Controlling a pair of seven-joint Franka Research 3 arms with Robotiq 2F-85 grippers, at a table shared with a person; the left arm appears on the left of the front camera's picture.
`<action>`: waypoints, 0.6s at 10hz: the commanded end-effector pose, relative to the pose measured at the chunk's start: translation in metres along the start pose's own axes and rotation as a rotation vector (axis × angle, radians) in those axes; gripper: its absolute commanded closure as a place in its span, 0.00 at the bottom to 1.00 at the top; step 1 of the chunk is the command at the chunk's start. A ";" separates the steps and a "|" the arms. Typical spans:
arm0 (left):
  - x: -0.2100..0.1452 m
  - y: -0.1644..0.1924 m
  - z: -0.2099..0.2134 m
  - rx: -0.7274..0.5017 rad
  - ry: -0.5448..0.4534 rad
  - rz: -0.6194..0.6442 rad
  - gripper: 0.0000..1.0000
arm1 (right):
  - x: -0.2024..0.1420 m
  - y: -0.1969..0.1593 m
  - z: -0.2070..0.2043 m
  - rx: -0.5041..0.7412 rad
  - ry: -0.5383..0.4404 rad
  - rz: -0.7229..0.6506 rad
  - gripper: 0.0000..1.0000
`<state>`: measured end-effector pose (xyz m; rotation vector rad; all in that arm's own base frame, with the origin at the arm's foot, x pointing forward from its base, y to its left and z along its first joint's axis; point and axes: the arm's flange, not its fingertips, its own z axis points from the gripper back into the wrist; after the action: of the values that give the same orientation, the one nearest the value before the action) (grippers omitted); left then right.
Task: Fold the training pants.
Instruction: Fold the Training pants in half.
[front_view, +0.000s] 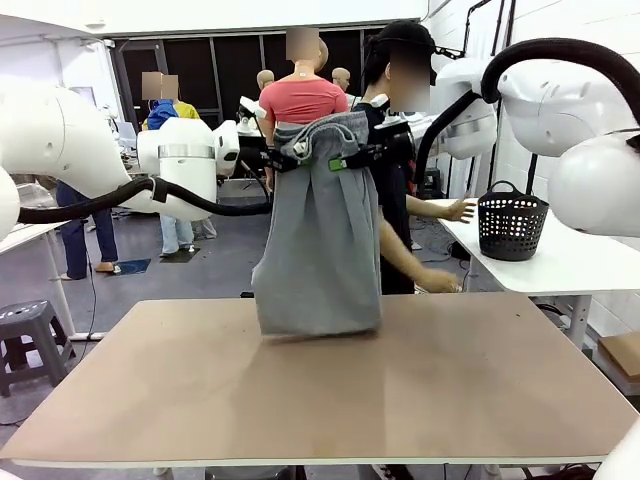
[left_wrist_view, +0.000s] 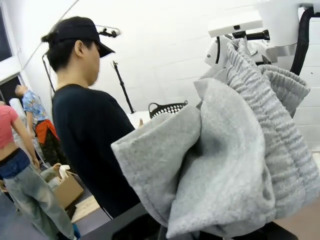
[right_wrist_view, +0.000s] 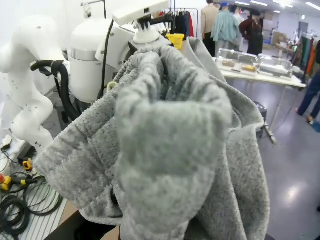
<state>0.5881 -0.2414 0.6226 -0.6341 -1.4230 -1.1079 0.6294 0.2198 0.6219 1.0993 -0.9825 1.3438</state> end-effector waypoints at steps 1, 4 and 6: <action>0.009 0.028 -0.001 0.070 -0.017 -0.016 1.00 | 0.012 -0.027 0.002 0.023 0.055 0.006 1.00; -0.014 0.050 -0.001 0.163 -0.052 -0.051 1.00 | -0.011 -0.037 0.001 0.054 0.094 0.000 1.00; -0.041 0.053 -0.004 0.146 -0.095 -0.051 1.00 | -0.034 -0.026 -0.002 0.082 0.083 -0.040 1.00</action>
<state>0.6297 -0.2372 0.5902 -0.5939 -1.4884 -1.0826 0.6702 0.2276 0.5957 1.0859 -0.9490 1.3509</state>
